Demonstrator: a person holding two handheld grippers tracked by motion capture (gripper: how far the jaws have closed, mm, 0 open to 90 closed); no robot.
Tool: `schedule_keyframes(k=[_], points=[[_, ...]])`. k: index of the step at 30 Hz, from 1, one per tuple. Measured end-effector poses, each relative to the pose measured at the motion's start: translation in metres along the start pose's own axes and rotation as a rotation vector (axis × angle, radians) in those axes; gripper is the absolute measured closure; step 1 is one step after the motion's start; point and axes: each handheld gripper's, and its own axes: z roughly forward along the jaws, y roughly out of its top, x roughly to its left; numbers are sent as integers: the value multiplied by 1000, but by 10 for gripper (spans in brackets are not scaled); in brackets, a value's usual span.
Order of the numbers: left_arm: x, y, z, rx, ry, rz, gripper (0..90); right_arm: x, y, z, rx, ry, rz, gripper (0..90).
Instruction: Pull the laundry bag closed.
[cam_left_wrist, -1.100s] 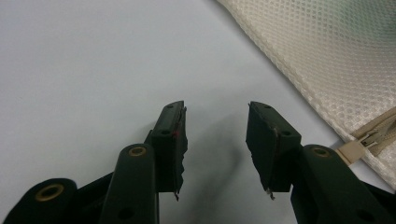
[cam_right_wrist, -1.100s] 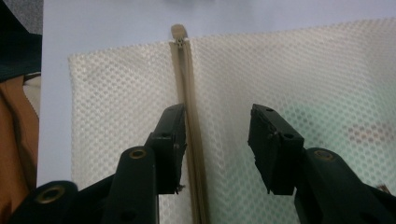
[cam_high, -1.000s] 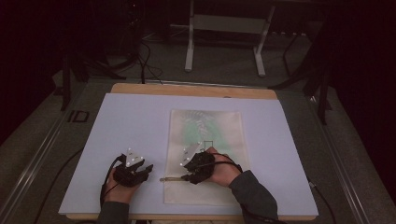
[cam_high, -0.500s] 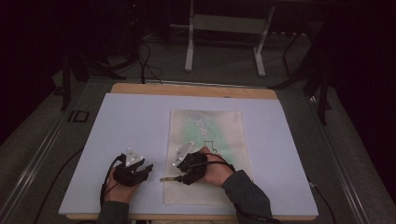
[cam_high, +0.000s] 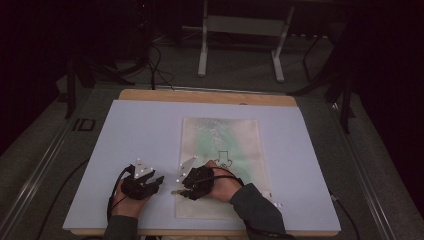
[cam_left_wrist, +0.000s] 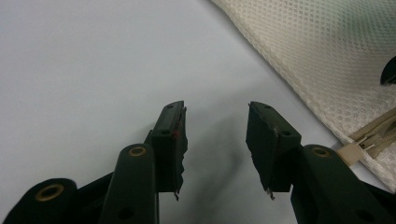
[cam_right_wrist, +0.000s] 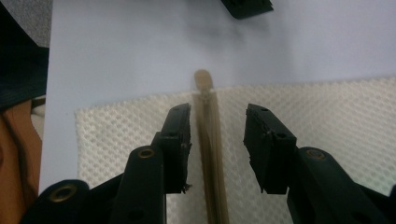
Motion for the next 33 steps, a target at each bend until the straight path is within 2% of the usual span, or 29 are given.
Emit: schedule_keyframes(k=[4,9,15,22,27,33], points=[[-1,0,0,1,1,1,568,1,3,3,-7,2,-3,622],[-1,0,0,1,2,3,568,3,7,8,-12,19,-7,699],[-2,1,1,6,-2,13,567,4,12,17,-12,24,-9,748],[-2,0,1,5,-2,9,567,3,19,23,-8,27,-5,749],[-2,1,2,5,-3,9,564,0,20,29,-5,31,17,742],[-1,1,1,0,0,3,564,1,24,37,16,24,-2,754]])
